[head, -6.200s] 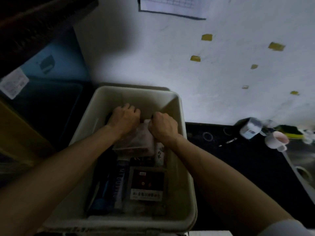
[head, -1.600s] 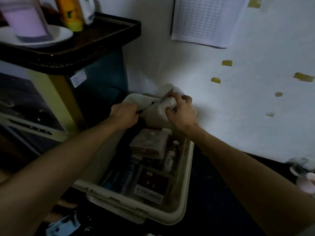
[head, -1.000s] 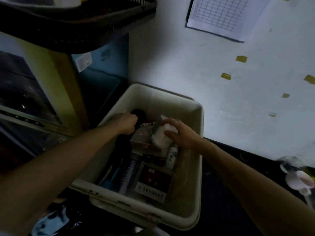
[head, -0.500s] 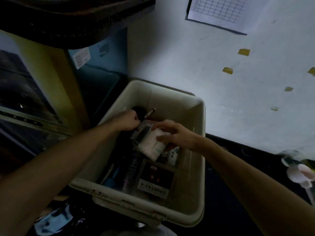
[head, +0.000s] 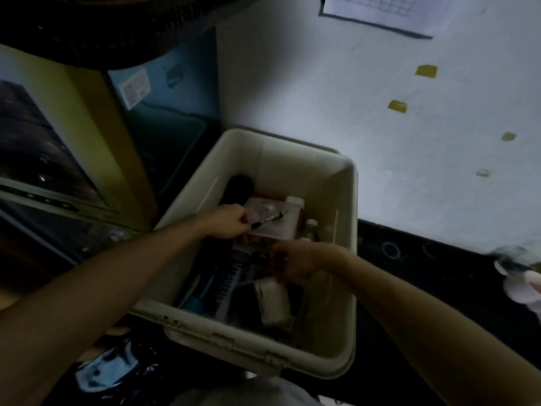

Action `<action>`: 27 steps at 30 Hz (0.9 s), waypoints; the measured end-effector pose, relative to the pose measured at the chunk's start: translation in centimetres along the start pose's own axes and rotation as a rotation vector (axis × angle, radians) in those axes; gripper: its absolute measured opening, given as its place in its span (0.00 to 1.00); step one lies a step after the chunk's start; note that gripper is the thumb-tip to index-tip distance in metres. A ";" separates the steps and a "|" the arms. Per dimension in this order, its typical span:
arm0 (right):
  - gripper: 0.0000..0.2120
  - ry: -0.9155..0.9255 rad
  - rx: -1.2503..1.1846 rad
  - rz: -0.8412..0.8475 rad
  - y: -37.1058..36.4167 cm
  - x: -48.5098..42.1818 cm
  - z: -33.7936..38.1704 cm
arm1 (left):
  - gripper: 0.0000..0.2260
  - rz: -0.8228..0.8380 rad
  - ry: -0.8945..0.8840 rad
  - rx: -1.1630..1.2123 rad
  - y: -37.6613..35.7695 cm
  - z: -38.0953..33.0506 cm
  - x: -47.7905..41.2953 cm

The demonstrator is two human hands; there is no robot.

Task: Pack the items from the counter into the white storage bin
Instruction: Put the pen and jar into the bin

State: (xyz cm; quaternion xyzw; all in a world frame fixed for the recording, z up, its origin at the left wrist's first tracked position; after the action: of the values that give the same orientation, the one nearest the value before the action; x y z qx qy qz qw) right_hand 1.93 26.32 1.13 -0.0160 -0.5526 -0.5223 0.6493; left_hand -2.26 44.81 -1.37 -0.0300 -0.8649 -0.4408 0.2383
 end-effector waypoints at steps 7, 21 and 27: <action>0.13 -0.063 0.147 -0.087 0.8 -0.5 -0.8 | 0.11 -0.030 -0.041 -0.060 -0.3 -0.7 0.0; 0.25 -0.020 0.154 -0.485 3.9 0.7 -1.7 | 0.10 0.231 -0.091 -0.032 -1.5 -1.8 -0.1; 0.15 -0.088 0.180 -0.407 3.1 -0.1 -1.8 | 0.09 0.336 -0.126 -0.117 -2.2 -1.6 -0.2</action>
State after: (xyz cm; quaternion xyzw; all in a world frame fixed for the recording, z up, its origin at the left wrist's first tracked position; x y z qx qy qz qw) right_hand 5.35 26.76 2.06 0.1308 -0.6167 -0.5899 0.5046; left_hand -2.08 42.22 -2.32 -0.2151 -0.8339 -0.4415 0.2518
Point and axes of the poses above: each hand's wrist, its own x-axis away from the middle knuckle, its own y-axis out of the back of the hand, z = x × y, the point moved 4 cm from there along -x, towards the middle knuckle, and after that the axes turned 3 degrees about z, right-handed, at the moved point
